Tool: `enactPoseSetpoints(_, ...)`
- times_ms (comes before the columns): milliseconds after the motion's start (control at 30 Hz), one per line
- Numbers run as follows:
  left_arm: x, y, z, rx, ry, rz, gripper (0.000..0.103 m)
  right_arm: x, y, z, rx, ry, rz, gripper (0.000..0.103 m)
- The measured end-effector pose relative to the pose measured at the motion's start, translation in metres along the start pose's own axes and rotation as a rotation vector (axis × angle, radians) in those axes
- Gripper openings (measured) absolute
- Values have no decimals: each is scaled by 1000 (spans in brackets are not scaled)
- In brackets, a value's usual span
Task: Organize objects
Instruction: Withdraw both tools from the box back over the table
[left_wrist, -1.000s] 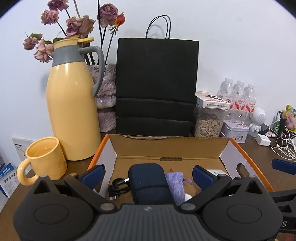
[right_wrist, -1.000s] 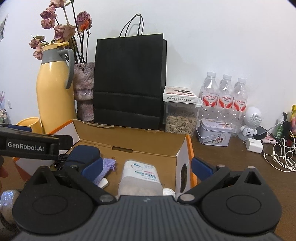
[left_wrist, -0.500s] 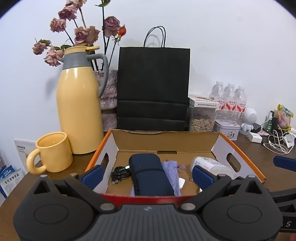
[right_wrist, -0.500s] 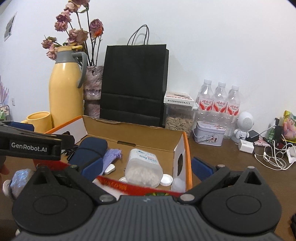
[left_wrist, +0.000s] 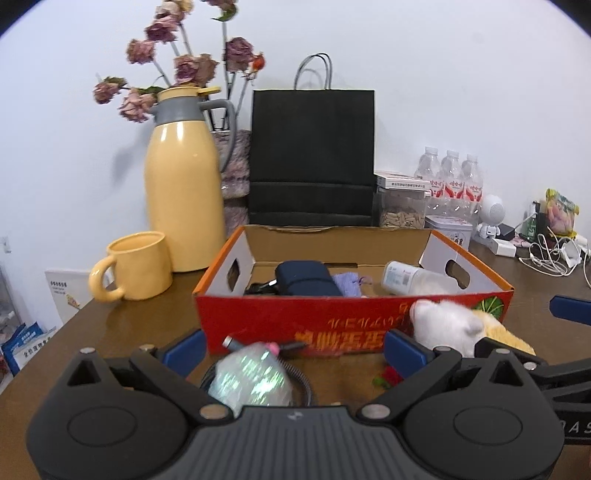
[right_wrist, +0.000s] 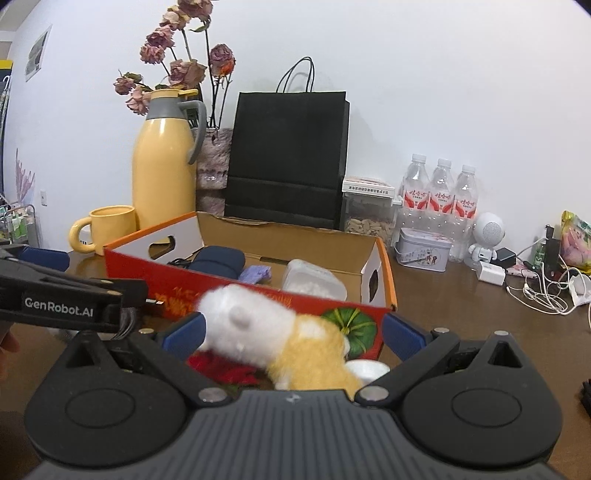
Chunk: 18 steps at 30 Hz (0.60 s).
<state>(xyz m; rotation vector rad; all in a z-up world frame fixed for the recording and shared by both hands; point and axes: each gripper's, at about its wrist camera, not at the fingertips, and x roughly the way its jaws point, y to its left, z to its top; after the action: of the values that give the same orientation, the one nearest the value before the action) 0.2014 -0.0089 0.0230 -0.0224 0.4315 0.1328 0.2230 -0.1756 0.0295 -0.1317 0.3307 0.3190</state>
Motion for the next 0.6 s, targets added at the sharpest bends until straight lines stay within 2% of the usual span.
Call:
enactPoseSetpoints(167,-17,16,-13,-37,20,1,102,-18,10,-9,-19,-4,13,103)
enactPoseSetpoints(333,-33,27,-26,-20,27,14,103,-28,22,-17,-35,24,39,103)
enactPoseSetpoints(600,-47,50,-44,-6,71,27,103,-31,45,-30,-57,113,120,103)
